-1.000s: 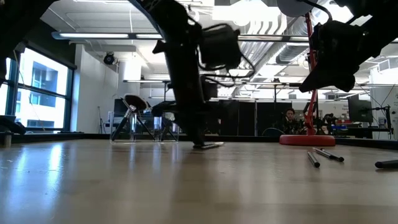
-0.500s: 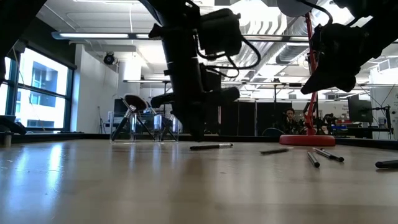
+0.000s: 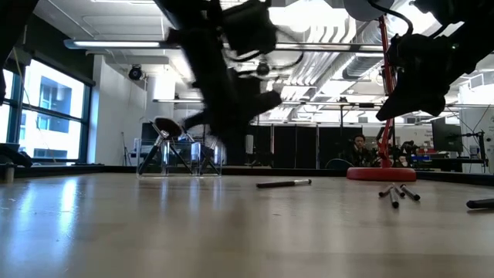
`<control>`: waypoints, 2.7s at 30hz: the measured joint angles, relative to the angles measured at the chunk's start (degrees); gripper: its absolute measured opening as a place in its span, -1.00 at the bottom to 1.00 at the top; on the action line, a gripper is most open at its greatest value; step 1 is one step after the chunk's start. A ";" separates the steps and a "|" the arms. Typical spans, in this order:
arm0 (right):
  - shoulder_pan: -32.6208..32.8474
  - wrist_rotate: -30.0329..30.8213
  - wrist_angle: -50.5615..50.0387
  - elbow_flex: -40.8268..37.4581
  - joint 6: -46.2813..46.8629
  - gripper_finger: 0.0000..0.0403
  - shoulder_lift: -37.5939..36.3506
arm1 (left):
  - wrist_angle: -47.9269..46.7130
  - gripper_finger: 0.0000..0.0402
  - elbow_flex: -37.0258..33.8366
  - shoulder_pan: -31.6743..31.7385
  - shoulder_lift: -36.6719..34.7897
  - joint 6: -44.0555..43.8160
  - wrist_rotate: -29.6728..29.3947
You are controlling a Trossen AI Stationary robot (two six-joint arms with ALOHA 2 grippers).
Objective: Put items in baskets/containers
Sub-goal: Put the eyeshadow brush into the transparent organizer
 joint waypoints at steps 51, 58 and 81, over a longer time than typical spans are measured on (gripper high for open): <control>-13.83 -19.63 5.05 9.34 -36.16 -0.44 28.03 | 0.46 -0.44 6.74 0.08 -0.81 7.98 14.13; -15.02 -20.55 3.02 17.21 -52.68 -0.42 38.54 | -0.14 -0.44 6.74 0.04 -0.81 8.06 14.13; -14.95 -27.16 6.59 21.51 -62.28 -0.44 46.32 | 6.83 -0.44 -14.79 0.09 -13.71 15.22 14.37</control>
